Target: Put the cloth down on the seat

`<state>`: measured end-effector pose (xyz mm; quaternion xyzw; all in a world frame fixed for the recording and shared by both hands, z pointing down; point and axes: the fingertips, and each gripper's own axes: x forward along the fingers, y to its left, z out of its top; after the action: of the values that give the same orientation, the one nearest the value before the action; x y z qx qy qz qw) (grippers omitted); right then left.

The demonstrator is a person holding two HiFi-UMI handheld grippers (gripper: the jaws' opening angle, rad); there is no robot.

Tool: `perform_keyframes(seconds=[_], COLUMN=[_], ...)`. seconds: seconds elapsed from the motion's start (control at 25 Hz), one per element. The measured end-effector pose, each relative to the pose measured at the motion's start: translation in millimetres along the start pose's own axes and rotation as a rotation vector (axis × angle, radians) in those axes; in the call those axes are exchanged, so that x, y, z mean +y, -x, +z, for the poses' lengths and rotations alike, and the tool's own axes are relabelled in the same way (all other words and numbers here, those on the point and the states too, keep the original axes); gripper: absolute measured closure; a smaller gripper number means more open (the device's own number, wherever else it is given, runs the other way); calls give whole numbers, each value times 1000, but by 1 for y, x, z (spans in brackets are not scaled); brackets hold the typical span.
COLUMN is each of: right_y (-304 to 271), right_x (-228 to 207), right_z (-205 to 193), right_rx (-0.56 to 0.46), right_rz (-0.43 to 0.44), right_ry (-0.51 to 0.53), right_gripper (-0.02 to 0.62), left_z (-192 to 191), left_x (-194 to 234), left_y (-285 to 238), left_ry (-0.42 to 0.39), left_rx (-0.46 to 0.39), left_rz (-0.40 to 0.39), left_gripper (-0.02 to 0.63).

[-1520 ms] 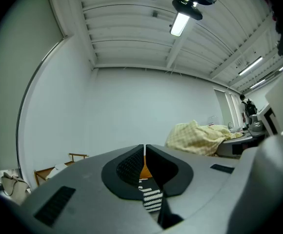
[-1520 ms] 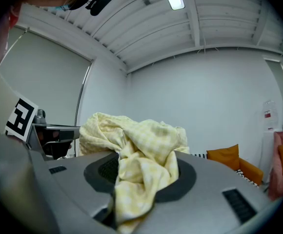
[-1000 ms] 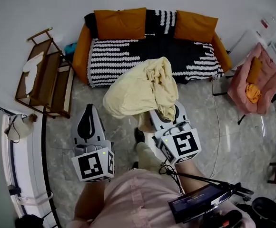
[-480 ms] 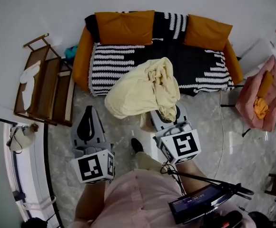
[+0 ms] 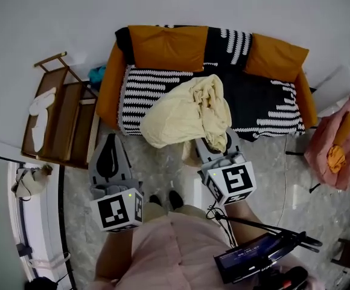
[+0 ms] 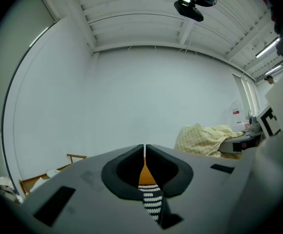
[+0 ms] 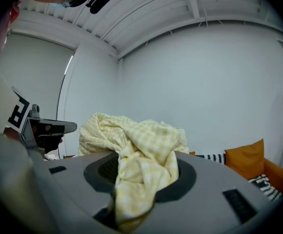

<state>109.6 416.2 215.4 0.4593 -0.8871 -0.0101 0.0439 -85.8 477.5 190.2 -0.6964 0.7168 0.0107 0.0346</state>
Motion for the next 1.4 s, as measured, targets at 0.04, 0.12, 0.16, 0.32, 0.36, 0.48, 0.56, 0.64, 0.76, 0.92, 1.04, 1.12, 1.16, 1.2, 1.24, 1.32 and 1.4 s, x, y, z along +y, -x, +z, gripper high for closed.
perform_keyframes(seconds=[0.04, 0.12, 0.16, 0.32, 0.36, 0.48, 0.56, 0.64, 0.76, 0.92, 1.04, 1.12, 1.16, 1.2, 1.24, 1.32, 1.4], right_y=[-11, -29, -36, -63, -70, -97, -120, -148, -197, -264, -311, -340, -352, -363, -373, -394, -412], right_x=[-5, -11, -13, -17, -17, -16, -18, -23, -35, -46, -53, -55, -57, -58, -60, -66, -70], right_z=[3, 5, 5, -1, -3, -9, -11, -10, -4, 9, 22, 30, 34, 39, 45, 59, 72], right_rx=[2, 5, 6, 13, 17, 36, 46, 54, 62, 58, 41, 28, 23, 17, 10, -6, -18], right_rz=[3, 4, 4, 3, 4, 10, 8, 0, -20, -47, -70, -85, -92, -99, -106, -117, -121], right_ry=[2, 5, 6, 5, 5, 3, -1, -3, -7, -9, -3, 2, 6, 11, 16, 23, 27], right_gripper=[434, 434, 434, 434, 434, 434, 434, 434, 434, 434, 434, 434, 434, 434, 434, 434, 434], left_z=[3, 3, 1, -7, -8, -16, -21, -24, -28, -27, -25, -24, -24, -22, -20, -14, -8], left_x=[4, 12, 16, 33, 37, 53, 65, 78, 101, 133, 156, 171, 177, 181, 184, 190, 193], left_y=[-11, -25, -31, -54, -61, -86, -107, -135, -185, -253, -299, -326, -337, -348, -358, -382, -404], left_ry=[-2, -1, 2, 5, 5, 10, 14, 16, 22, 22, 20, 22, 22, 21, 20, 17, 11], left_rx=[1, 5, 9, 8, 7, 13, 20, 28, 43, 34, 17, 3, -4, -11, -18, -28, -32], left_rz=[6, 16, 21, 35, 36, 38, 34, 28, 15, -14, -38, -55, -64, -74, -83, -100, -115], left_gripper=[583, 584, 583, 584, 583, 584, 583, 584, 583, 583, 583, 583, 583, 583, 583, 584, 583])
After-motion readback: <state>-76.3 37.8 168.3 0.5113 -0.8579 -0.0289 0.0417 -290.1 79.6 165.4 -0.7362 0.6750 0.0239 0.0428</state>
